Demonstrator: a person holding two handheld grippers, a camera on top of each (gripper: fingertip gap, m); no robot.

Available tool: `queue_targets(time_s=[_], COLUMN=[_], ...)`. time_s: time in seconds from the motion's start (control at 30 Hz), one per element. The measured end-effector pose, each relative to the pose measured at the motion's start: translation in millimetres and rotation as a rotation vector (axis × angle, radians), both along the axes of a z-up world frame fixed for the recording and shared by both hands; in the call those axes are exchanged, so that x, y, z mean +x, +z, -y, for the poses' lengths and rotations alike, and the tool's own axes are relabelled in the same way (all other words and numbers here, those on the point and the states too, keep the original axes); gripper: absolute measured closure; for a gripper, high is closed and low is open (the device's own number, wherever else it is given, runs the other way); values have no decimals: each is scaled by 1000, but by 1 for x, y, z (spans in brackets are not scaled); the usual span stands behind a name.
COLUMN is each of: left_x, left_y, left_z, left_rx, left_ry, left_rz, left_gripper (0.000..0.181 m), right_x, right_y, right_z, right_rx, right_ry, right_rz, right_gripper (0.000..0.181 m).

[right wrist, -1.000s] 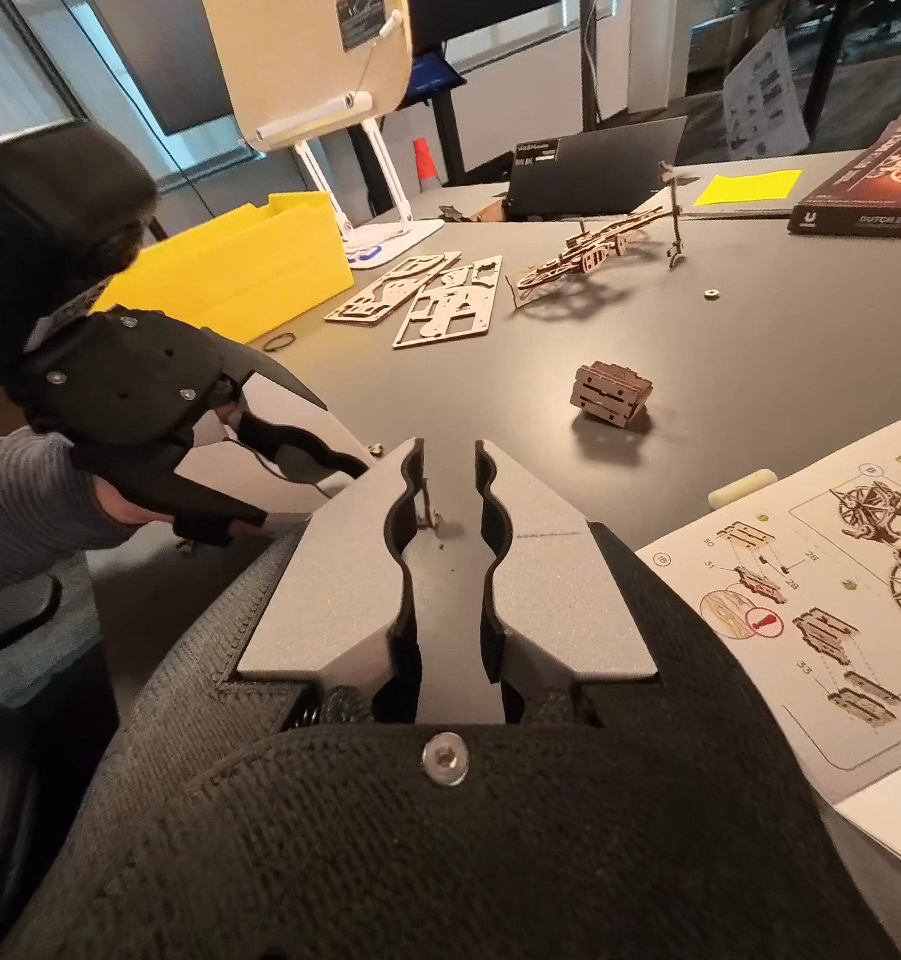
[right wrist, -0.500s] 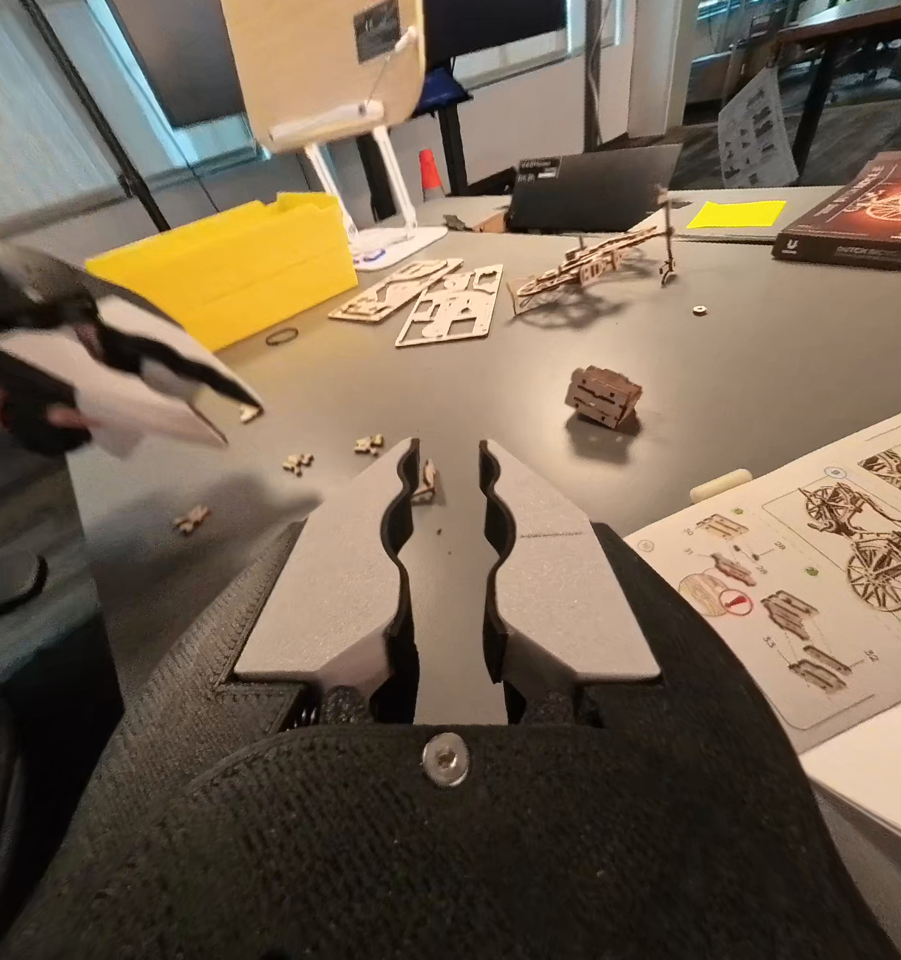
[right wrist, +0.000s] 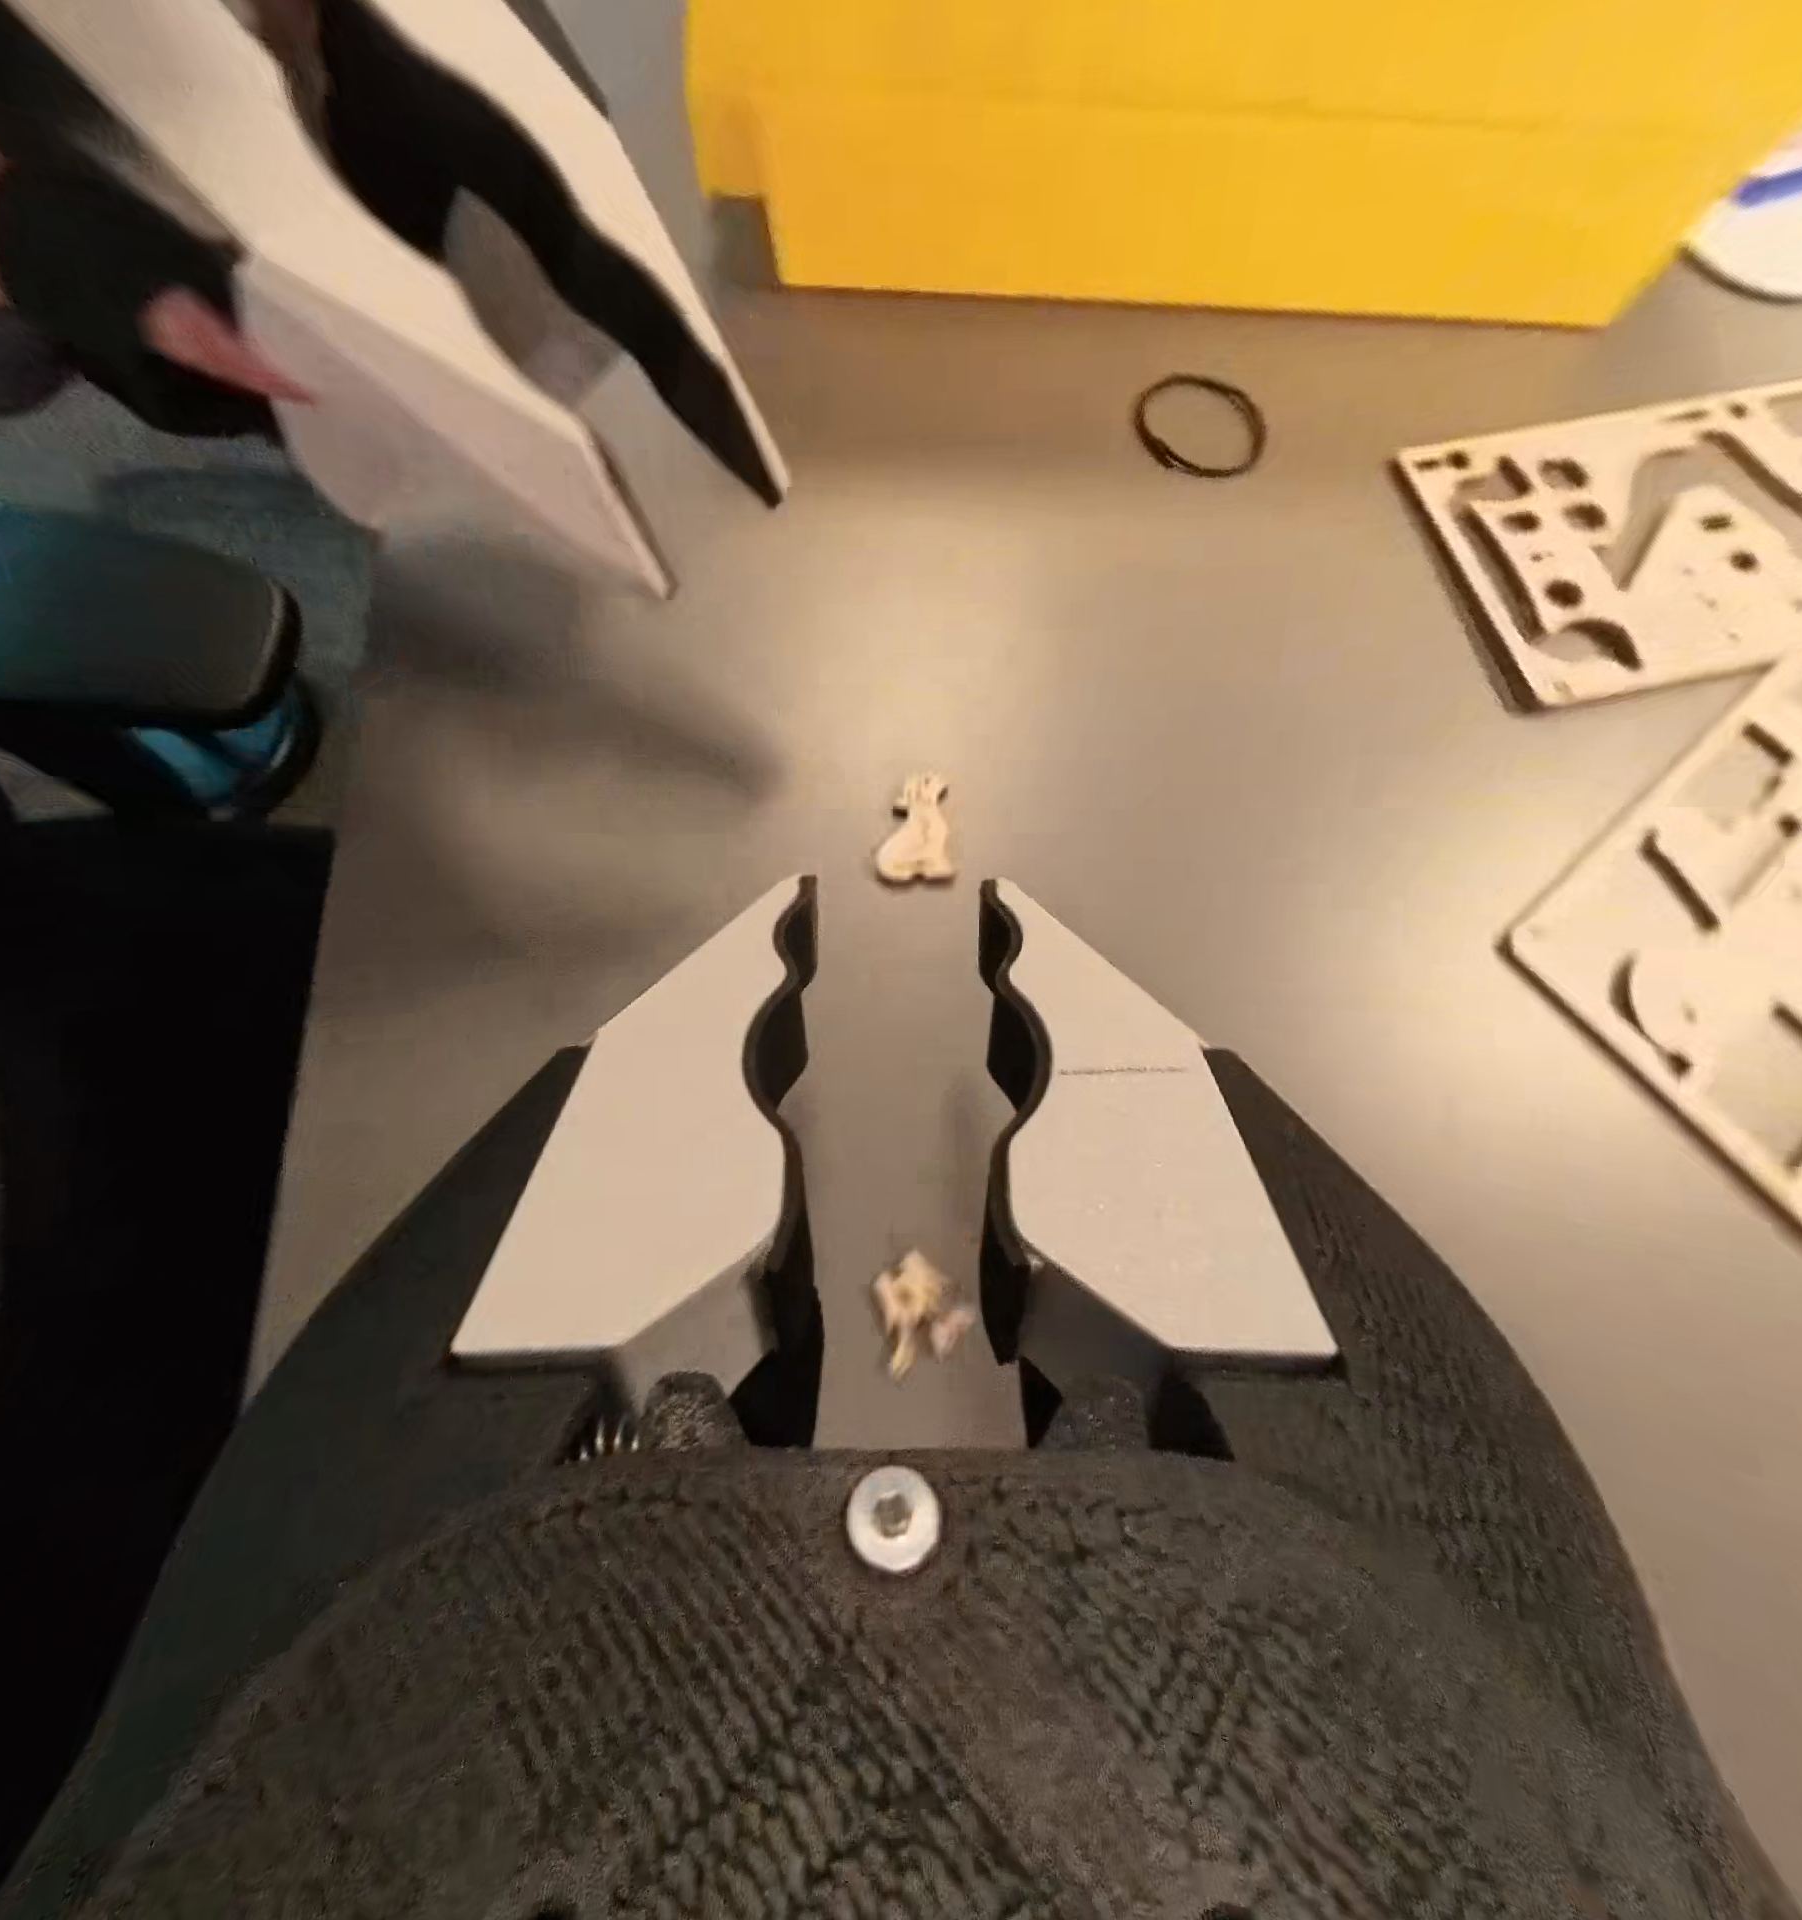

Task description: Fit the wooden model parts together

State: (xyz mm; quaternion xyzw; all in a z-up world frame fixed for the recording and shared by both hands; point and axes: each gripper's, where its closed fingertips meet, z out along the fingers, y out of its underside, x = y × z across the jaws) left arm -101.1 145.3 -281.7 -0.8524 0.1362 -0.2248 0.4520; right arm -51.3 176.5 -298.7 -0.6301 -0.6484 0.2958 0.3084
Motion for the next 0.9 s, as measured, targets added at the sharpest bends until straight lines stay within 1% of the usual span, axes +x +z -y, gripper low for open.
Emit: queue_targets(time_s=[0.1, 0.17, 0.27, 0.33, 0.43, 0.47, 0.53, 0.57, 0.6, 0.63, 0.67, 0.7, 0.73, 0.83, 0.9], left_x=[1, -1, -3, -1, 5, 8, 18, 25, 33, 38, 42, 47, 55, 70, 77], left_y=[0, 2, 0, 0, 3, 5, 7, 6, 2, -2, 1, 7, 11, 15, 20], left_z=[6, 8, 13, 15, 15, 15, 15, 17, 20, 21, 17, 15, 17, 22, 23], left_rx=[13, 52, 85, 98, 163, 204, 313, 387, 455, 519, 604, 695, 766, 839, 902], left_ry=[-30, -53, -93, -128, -194, -230, -329, -400, -480, -536, -541, -547, -580, -677, -705], left_rz=[16, -4, -35, -19, -35, -65, -167, -247, -357, -492, -606, -681, -714, -741, -756], left_gripper=[148, 150, 151, 151, 150, 149, 141, 132, 131, 134, 138, 147, 153, 159, 173], right_x=[-19, -23, -25, -25, -24, -22, -20, -18, -14, -8, -1, 5, 11, 27, 36], right_y=[-19, -27, -37, -40, -40, -38, -25, -15, -5, 5, 13, 20, 26, 37, 40], right_z=[-1, -1, -2, 1, 1, 4, 16, 24, 32, 40, 46, 51, 56, 62, 64], right_rx=[-8, 0, 22, 16, 27, 9, -90, -152, -208, -256, -296, -324, -350, -398, -410], right_ry=[101, 129, 136, 152, 176, 204, 274, 318, 365, 415, 458, 489, 515, 545, 545], right_rz=[171, 235, 298, 312, 312, 300, 227, 185, 145, 115, 99, 88, 78, 59, 56], right_gripper=[153, 153, 154, 166, 168, 168, 168, 168, 169, 169, 169, 169, 169, 169, 169])
